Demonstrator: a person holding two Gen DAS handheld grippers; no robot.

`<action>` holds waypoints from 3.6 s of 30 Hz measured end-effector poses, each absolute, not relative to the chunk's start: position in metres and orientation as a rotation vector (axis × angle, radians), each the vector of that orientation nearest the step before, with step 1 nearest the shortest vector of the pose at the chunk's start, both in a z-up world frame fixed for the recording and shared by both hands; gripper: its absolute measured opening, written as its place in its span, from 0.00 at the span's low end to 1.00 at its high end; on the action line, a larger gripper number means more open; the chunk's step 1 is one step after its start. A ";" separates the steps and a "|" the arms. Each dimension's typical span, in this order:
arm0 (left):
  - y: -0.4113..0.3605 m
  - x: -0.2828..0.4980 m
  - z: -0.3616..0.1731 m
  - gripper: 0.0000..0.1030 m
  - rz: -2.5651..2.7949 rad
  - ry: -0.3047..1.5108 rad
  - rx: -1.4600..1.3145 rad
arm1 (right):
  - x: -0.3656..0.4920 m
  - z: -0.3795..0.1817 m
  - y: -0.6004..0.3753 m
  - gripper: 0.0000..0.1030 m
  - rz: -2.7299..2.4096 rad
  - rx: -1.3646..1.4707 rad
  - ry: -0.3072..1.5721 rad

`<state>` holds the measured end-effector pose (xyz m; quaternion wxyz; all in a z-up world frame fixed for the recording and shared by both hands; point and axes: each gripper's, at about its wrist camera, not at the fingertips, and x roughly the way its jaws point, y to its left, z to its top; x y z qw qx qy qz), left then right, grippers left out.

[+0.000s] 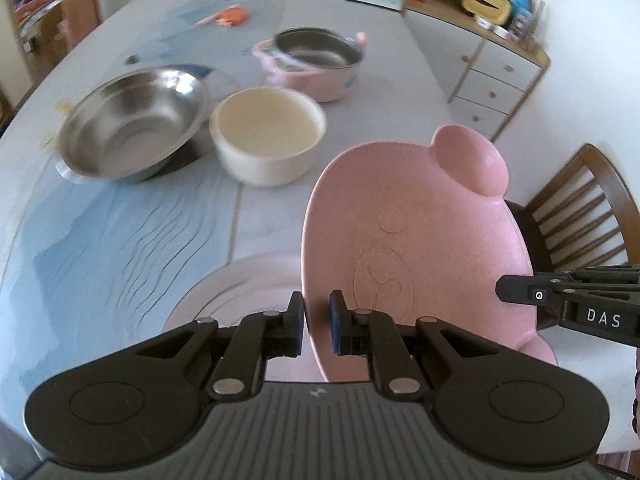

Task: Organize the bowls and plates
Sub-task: 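Lift the pink plate with both tools and carry it onto the white plates, then lower the pink plate onto the white plates and open both tools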

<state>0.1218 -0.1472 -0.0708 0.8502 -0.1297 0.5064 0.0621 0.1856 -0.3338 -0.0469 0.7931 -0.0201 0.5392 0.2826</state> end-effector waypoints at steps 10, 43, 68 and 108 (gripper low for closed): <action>-0.121 0.063 -0.079 0.11 0.258 1.085 -0.362 | 0.158 -0.052 -0.290 0.09 0.731 -0.142 1.175; -0.106 0.033 -0.123 0.13 0.201 1.165 -0.516 | 0.168 -0.089 -0.233 0.12 0.827 -0.348 1.187; -0.099 0.034 -0.113 0.14 0.151 1.156 -0.466 | 0.162 -0.067 -0.257 0.26 0.784 -0.232 1.171; -0.055 0.041 -0.012 0.78 0.076 0.783 -0.195 | 0.113 0.030 -0.257 0.81 0.750 -0.061 0.830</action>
